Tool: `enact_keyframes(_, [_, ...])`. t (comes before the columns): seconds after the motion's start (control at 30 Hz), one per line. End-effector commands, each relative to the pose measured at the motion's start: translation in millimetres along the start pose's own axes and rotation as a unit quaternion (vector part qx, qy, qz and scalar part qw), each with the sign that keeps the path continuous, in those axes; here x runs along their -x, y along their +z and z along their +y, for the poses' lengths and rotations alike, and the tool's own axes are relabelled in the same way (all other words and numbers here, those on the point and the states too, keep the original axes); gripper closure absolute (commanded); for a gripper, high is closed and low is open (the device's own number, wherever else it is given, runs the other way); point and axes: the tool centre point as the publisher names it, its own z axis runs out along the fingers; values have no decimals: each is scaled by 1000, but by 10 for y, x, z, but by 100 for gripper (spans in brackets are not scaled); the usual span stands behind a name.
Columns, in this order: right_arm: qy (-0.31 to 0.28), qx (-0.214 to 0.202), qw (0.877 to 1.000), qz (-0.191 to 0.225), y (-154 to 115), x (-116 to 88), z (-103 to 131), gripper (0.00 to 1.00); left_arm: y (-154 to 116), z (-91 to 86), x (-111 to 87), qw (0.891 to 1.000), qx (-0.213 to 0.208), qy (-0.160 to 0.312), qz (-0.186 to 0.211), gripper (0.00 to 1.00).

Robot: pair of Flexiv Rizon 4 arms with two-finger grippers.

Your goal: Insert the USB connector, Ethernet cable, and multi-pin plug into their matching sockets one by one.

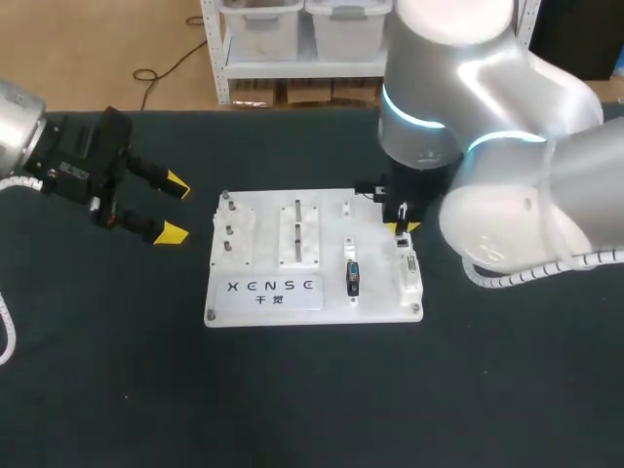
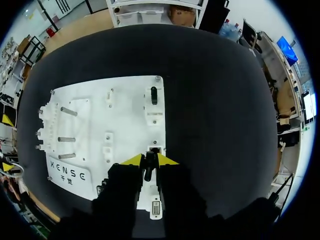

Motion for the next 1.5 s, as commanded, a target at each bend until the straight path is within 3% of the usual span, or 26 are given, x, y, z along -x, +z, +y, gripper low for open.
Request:
enact_keyframes(0.03, [2,-2,1000,-15,24,-49,-36,100,2,-8,-12,1000,2,1,-2,0])
enact_keyframes(0.73, [-5,-14,1000,-14,200,-6,-79,100,2,-8,-12,1000,2,1,-2,0])
enact_keyframes(1.5, [-13,-10,1000,-17,224,59,-14,100,2,-8,-12,1000,2,1,-2,0])
